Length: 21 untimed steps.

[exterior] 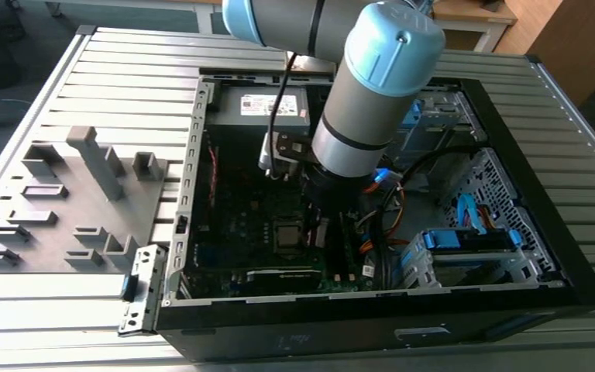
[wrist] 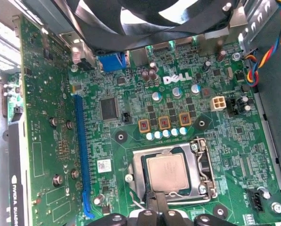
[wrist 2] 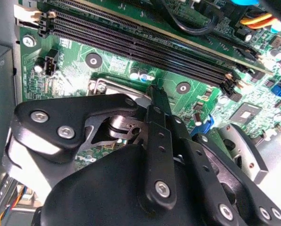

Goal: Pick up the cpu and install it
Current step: 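Install the first cpu locking lever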

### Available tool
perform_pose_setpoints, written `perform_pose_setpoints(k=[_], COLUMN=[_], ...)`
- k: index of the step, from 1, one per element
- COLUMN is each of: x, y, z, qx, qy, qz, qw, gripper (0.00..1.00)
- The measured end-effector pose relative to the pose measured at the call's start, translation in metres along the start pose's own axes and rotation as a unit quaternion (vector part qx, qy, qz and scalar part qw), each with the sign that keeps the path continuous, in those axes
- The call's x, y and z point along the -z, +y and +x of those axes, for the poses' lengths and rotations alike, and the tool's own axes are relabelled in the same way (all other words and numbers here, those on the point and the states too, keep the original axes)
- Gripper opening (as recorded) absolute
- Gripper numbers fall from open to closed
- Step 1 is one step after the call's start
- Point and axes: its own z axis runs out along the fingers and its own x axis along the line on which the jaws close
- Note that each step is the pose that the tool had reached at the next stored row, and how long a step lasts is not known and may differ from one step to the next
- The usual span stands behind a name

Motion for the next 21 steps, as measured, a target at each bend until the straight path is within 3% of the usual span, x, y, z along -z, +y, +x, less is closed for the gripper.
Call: perform_pose_setpoints(k=[5,9,21], x=[0.0015,0.0087,0.0093], y=[0.0007,0.0019,0.0016], z=[0.0003,0.0013,0.0035], qx=[0.0,0.0,0.0], qy=[-0.0007,-0.0003,-0.0002], qz=[0.0006,0.0004,0.0005], qw=[1.0,1.0,1.0], gripper=[0.11,0.11,0.11])
